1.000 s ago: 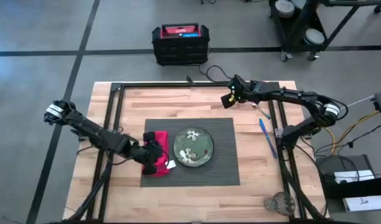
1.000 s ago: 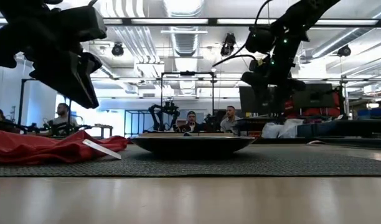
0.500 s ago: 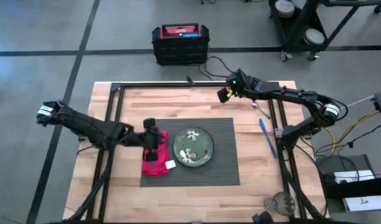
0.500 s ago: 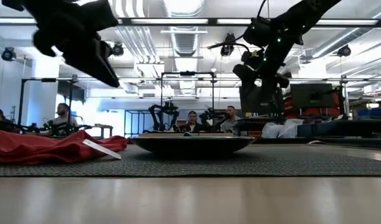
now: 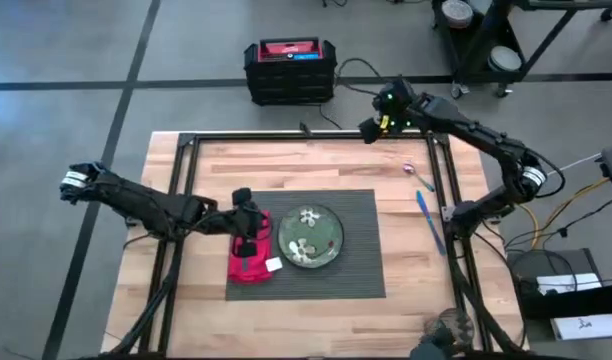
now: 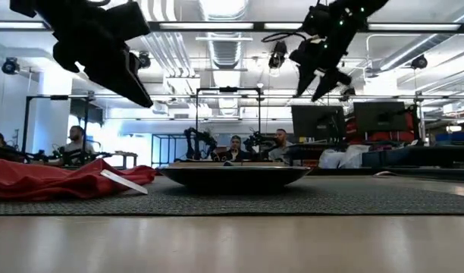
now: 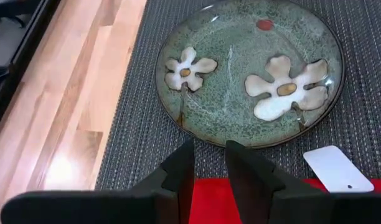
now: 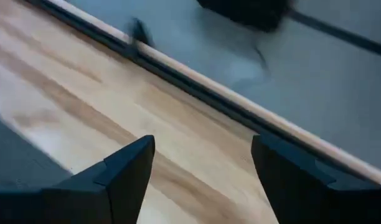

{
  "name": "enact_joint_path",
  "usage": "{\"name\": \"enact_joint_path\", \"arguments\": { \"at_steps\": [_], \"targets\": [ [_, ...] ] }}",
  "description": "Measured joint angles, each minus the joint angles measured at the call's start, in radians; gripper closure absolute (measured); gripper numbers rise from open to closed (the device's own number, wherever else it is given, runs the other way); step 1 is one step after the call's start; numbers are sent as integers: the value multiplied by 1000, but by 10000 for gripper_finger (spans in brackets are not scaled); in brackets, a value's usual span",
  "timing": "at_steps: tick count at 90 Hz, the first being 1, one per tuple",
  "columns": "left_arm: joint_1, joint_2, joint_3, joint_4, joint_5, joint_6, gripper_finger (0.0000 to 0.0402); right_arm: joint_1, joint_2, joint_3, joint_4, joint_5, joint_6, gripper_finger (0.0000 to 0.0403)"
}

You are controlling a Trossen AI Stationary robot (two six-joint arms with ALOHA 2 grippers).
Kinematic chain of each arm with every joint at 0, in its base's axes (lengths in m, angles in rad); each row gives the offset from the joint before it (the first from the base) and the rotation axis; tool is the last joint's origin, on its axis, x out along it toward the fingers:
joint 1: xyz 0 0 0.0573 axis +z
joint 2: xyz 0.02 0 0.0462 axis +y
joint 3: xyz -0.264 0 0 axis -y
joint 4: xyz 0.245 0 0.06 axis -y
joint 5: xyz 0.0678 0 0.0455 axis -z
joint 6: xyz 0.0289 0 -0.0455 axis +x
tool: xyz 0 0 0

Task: Set table place
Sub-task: Move the blue glass to the top right of the gray table mat

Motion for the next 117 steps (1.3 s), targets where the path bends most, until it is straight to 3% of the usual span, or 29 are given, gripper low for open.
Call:
{"name": "enact_joint_path", "arguments": {
  "at_steps": [34, 69, 93, 117],
  "targets": [
    [0, 11, 0, 0, 1, 2, 324, -8, 150, 0, -405, 11, 142, 129],
    [0, 11, 0, 1, 1, 11, 324, 93, 237, -1, -266, 48, 67, 156],
    [0, 9, 0, 13, 1, 11, 324, 195, 139, -1, -256, -22, 58, 162],
    [2, 9, 0, 58, 1, 45, 324, 527, -61, -1, -308, -81, 163, 135]
  ]
}}
